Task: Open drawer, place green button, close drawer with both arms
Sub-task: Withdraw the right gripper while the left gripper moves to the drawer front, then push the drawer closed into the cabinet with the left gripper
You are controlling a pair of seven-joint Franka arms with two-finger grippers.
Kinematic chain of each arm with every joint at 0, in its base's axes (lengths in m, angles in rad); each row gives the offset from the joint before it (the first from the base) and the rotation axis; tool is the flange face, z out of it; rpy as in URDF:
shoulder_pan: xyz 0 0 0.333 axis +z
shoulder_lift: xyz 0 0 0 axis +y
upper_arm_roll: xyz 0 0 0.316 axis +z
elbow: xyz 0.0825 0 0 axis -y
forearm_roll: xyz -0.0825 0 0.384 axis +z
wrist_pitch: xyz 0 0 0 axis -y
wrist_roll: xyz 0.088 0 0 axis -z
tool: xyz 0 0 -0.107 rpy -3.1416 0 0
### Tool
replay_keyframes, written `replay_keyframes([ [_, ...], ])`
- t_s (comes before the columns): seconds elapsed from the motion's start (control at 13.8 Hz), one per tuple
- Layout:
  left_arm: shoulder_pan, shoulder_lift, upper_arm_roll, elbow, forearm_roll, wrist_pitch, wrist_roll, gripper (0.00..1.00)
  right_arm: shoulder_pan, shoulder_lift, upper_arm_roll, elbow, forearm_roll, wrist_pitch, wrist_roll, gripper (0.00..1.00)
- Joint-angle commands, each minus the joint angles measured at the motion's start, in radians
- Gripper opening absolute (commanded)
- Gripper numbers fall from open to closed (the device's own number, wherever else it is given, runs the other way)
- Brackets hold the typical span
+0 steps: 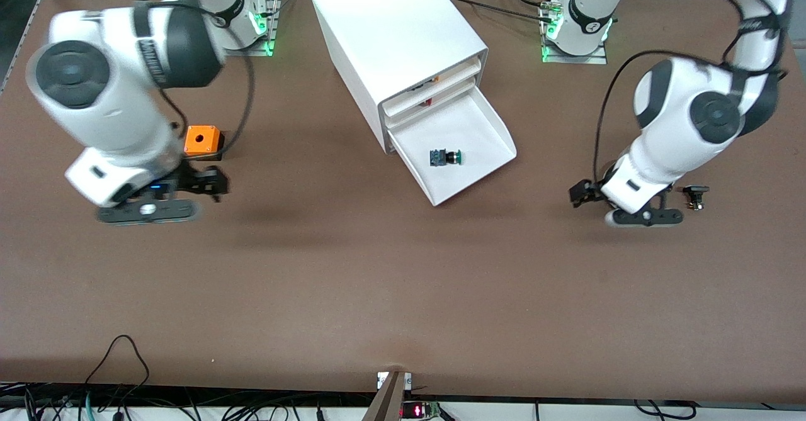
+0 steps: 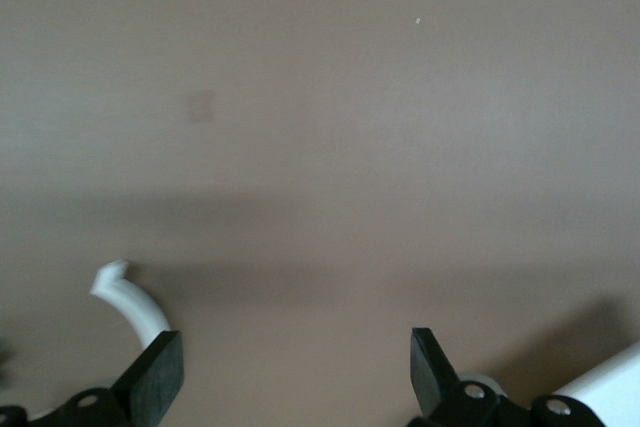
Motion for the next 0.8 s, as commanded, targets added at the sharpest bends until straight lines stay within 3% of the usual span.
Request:
replay_keyframes([
  [0.0, -0.073, 0.08, 0.002, -0.01, -0.004, 0.123, -0.199, 1.0, -0.125, -0.15, 0.032, -0.145, 0.006, -0.006, 0.034, 1.0],
  [0.22, -0.132, 0.16, 0.005, -0.008, -0.01, 0.196, -0.295, 1.0, -0.335, -0.178, 0.14, -0.163, 0.012, -0.047, 0.003, 1.0],
  [0.43, -0.176, 0.238, 0.019, -0.01, -0.007, 0.305, -0.373, 1.0, -0.359, -0.188, 0.141, -0.159, 0.0, -0.122, -0.014, 1.0],
  [0.72, -0.225, 0.218, 0.025, -0.088, -0.004, 0.306, -0.421, 1.0, -0.364, -0.239, 0.093, -0.244, 0.027, -0.085, -0.093, 1.0],
])
